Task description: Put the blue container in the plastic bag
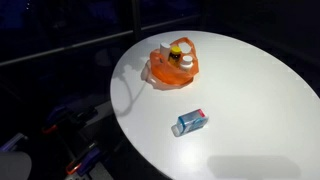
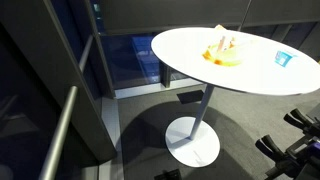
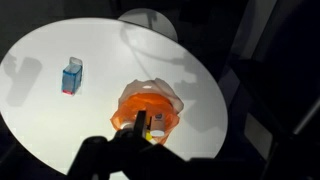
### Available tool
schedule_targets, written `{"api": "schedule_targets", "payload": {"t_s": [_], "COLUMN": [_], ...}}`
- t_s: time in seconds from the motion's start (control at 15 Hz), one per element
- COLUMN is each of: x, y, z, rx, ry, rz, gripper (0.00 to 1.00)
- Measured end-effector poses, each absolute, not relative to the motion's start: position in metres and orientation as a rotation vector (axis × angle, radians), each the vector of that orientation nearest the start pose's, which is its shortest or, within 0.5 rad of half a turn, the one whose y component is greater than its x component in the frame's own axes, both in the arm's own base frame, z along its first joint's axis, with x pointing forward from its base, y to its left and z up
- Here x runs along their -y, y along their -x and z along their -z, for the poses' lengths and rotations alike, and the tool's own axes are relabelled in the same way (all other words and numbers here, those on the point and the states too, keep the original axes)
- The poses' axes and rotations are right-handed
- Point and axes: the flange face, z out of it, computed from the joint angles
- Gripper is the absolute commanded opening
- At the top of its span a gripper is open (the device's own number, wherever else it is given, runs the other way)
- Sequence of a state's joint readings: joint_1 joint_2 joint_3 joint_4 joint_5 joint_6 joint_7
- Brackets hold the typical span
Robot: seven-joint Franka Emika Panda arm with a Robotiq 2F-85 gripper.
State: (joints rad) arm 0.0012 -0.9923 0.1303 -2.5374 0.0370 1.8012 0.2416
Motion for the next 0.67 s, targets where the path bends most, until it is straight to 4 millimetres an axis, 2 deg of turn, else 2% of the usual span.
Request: {"api": "schedule_targets", "payload": {"t_s": [0.67], "x": [-0.0508], "y": [-0.2752], "z": [-0.5835], "rx": [-0.249], "ry": [3.137], "rz": [0.405], "gripper": [1.00]}}
